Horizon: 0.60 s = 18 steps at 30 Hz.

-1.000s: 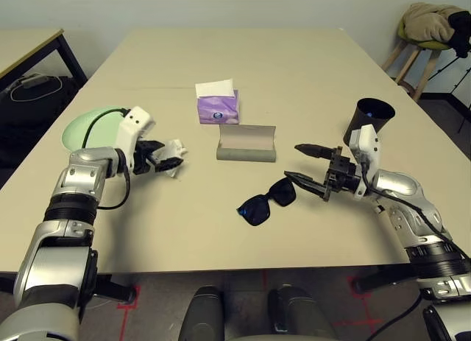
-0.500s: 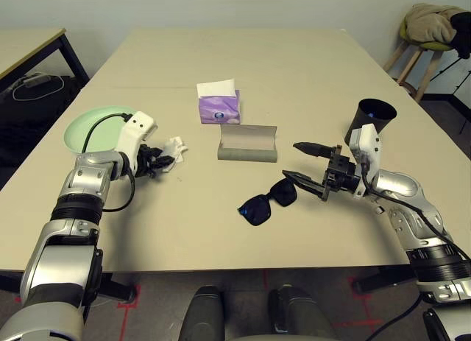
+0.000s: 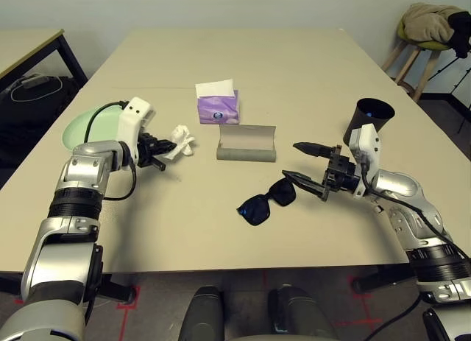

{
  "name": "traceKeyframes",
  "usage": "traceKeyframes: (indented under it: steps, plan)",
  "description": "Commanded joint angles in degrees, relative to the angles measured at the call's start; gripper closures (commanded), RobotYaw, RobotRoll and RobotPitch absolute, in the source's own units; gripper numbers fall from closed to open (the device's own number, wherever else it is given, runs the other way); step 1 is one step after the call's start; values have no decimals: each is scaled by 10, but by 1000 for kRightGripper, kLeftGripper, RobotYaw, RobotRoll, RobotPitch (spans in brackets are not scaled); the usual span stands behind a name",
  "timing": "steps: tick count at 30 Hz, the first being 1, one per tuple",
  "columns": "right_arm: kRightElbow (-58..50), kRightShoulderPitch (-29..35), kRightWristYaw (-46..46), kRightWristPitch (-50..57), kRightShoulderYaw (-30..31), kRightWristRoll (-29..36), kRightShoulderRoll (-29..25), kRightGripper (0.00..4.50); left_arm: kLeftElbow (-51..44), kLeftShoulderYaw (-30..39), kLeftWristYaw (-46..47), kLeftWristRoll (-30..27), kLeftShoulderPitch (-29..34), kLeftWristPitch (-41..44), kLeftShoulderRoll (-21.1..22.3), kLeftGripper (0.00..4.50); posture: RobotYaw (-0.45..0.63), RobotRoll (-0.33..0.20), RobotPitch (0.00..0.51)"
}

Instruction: Organize and tidy the items on the table.

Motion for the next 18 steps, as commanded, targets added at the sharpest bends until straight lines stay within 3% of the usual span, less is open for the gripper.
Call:
traceKeyframes:
  steps: [1, 5, 8, 18]
  plan:
    - [9, -7, -2, -5, 3, -2, 4, 0, -21, 28, 25, -24, -12, 23, -7, 4460, 190, 0, 35]
    - [10, -8, -4, -7, 5, -5, 9, 0, 9, 75, 126, -20, -47, -9, -28, 4460, 195, 0, 34]
    - [11, -7, -3, -10, 6, -6, 12, 0, 82, 109, 245, 0, -86, -63, -32, 4460, 196, 0, 34]
    - [15, -12, -4, -15, 7, -7, 17, 0, 282, 197, 511, -10, -199, -179, -35, 4460, 190, 0, 31]
